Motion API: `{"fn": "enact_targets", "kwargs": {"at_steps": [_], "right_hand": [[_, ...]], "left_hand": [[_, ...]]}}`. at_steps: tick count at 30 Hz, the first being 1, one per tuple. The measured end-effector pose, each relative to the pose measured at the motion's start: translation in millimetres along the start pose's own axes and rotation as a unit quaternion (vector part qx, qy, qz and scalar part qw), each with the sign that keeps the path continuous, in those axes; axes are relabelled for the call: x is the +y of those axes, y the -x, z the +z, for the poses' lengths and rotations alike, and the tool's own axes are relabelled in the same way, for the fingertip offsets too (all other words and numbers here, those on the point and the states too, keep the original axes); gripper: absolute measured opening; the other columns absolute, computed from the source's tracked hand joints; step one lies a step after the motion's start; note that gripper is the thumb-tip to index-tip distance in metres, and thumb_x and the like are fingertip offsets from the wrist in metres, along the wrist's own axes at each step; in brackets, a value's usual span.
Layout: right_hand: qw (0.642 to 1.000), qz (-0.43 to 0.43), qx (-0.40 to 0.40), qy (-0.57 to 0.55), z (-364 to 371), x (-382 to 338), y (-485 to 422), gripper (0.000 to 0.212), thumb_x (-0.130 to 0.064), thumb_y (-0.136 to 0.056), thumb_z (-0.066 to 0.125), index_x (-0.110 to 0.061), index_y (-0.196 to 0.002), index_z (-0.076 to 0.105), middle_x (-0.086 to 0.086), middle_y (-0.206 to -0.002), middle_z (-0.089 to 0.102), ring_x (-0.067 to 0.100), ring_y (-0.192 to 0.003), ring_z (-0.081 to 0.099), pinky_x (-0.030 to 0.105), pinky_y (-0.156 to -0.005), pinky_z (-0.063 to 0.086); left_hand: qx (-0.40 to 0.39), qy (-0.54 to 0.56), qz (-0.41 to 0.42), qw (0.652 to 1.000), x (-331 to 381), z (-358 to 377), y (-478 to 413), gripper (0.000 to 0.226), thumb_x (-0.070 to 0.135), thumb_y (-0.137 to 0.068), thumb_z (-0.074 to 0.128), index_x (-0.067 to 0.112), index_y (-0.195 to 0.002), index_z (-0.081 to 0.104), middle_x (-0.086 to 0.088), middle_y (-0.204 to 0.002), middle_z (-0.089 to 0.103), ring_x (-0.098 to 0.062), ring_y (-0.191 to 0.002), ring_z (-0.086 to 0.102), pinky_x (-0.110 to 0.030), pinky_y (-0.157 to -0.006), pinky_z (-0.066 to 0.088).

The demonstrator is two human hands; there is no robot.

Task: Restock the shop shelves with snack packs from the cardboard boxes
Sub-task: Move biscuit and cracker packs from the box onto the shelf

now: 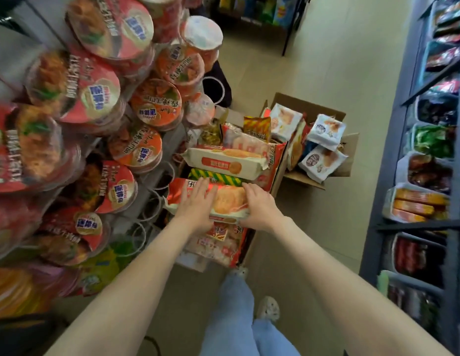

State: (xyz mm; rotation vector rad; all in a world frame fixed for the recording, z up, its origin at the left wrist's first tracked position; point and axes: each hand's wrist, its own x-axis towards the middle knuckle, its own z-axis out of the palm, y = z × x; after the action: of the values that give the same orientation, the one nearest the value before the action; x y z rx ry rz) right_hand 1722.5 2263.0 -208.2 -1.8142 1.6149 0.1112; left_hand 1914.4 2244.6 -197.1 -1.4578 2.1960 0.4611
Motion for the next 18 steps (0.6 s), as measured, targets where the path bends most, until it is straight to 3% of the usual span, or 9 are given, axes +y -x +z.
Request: {"fn": "enact_targets", "kwargs": {"at_steps": [3,7,9,12,15,18], "right_hand": [[1.0,-0.008,-0.019,0.017,4.0,-2.4,-14.6,0.108,-0.059,-0.076,0.067,-0.014,-0.152,0.006,0.006,-0.157,0.017,0.023,-0.146,0.011,0.045,-0.119,0.006],[0.999,-0.002,-0.013,0.044,9.2,-0.2,-19.4,0.107,-0.061,-0.075,0.066,-0.013,-0.152,0.009,0.008,-0.153,0.021,0.025,-0.143,0.016,0.046,-0.119,0.008],[0.998,-0.002,-0.008,0.055,10.2,0.5,-17.6,0.104,-0.059,-0.074,0.066,-0.012,-0.15,0.014,0.009,-0.15,0.024,0.027,-0.141,0.019,0.048,-0.119,0.01],[0.999,-0.007,0.012,0.042,9.5,0.5,-9.4,0.098,-0.058,-0.074,0.067,-0.013,-0.147,0.019,0.008,-0.144,0.028,0.027,-0.137,0.023,0.048,-0.117,0.014],[0.999,-0.015,0.045,0.027,4.9,4.8,9.0,0.096,-0.059,-0.074,0.066,-0.015,-0.146,0.021,0.006,-0.144,0.028,0.025,-0.137,0.023,0.046,-0.116,0.015],[0.997,-0.008,0.076,0.007,-4.5,19.2,38.5,0.094,-0.056,-0.074,0.066,-0.016,-0.147,0.021,0.005,-0.145,0.026,0.023,-0.137,0.02,0.044,-0.115,0.013]], "left_hand": [[-0.036,-0.028,0.031,0.998,-7.6,-2.0,-16.2,0.108,0.043,-0.077,0.067,0.02,-0.153,-0.005,-0.011,-0.161,-0.004,-0.025,-0.148,-0.009,-0.055,-0.116,-0.012],[-0.049,-0.048,0.055,0.996,-15.1,0.5,-26.3,0.111,0.042,-0.076,0.068,0.02,-0.152,-0.009,-0.01,-0.16,-0.001,-0.026,-0.148,-0.007,-0.056,-0.114,-0.015],[-0.03,-0.051,0.066,0.996,-18.1,1.1,-29.5,0.109,0.042,-0.074,0.069,0.019,-0.152,-0.004,-0.011,-0.158,0.01,-0.027,-0.147,0.002,-0.056,-0.115,-0.012],[0.006,-0.06,0.086,0.995,-16.7,-6.1,-30.0,0.103,0.043,-0.07,0.072,0.015,-0.15,0.013,-0.009,-0.145,0.029,-0.028,-0.138,0.024,-0.051,-0.118,0.003],[0.023,-0.061,0.108,0.992,-8.8,-14.2,-24.0,0.101,0.045,-0.066,0.073,0.013,-0.147,0.021,-0.009,-0.139,0.034,-0.028,-0.129,0.032,-0.042,-0.114,0.023],[0.053,-0.072,0.141,0.986,11.5,-29.3,-15.5,0.095,0.05,-0.063,0.072,0.015,-0.141,0.029,-0.007,-0.132,0.038,-0.026,-0.122,0.036,-0.039,-0.105,0.03]]}}
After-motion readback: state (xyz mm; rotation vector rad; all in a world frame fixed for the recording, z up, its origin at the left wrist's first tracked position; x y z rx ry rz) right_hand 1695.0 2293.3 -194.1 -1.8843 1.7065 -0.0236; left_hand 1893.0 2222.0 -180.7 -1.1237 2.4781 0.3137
